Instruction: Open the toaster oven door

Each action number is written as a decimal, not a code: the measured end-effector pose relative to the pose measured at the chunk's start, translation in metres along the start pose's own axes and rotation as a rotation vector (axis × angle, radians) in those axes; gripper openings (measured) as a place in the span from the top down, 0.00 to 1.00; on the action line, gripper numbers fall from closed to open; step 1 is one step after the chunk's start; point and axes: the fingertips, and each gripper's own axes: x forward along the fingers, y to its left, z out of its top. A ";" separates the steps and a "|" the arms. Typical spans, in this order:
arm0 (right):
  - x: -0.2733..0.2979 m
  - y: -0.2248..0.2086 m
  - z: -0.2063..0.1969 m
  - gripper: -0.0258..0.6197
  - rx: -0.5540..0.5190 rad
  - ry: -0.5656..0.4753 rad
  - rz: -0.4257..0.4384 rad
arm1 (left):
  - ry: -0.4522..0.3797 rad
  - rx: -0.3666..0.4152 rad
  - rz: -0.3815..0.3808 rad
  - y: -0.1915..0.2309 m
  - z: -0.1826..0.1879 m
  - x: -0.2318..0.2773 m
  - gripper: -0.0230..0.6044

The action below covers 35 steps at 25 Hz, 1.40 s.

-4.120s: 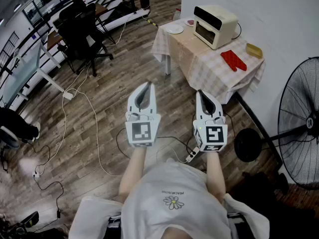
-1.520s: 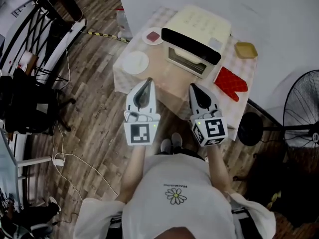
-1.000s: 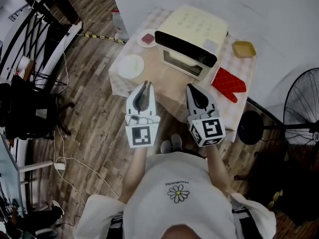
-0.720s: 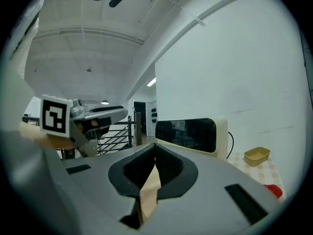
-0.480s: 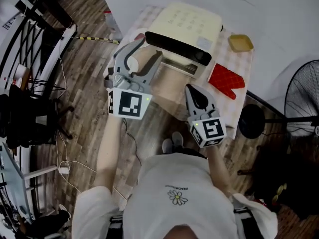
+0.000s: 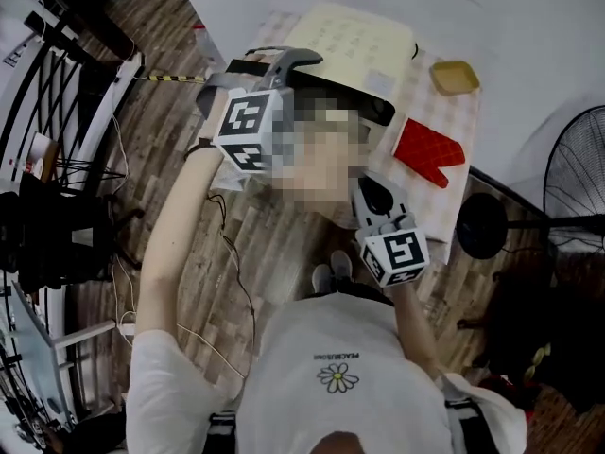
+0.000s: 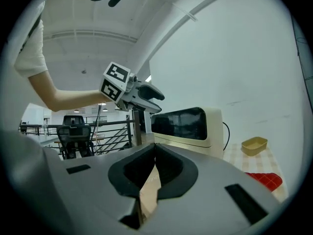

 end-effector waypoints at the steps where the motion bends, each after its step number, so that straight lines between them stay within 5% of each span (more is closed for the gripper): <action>1: 0.000 0.000 -0.002 0.94 0.002 0.002 0.001 | 0.021 0.019 -0.039 -0.003 -0.001 0.007 0.59; 11: -0.004 -0.005 -0.017 0.94 0.027 0.030 0.002 | 0.167 0.176 -0.219 -0.020 -0.024 0.045 0.69; 25: -0.006 -0.010 -0.037 0.94 0.090 0.087 0.004 | 0.187 0.202 -0.254 -0.021 -0.022 0.045 0.70; 28: 0.007 -0.014 -0.034 0.94 0.225 0.091 0.093 | 0.194 0.196 -0.255 -0.022 -0.022 0.046 0.70; 30: 0.022 -0.020 -0.024 0.74 0.359 0.057 0.147 | 0.202 0.202 -0.259 -0.020 -0.021 0.048 0.70; 35: 0.061 -0.049 -0.016 0.70 0.734 -0.068 0.158 | 0.217 0.210 -0.282 -0.020 -0.023 0.049 0.70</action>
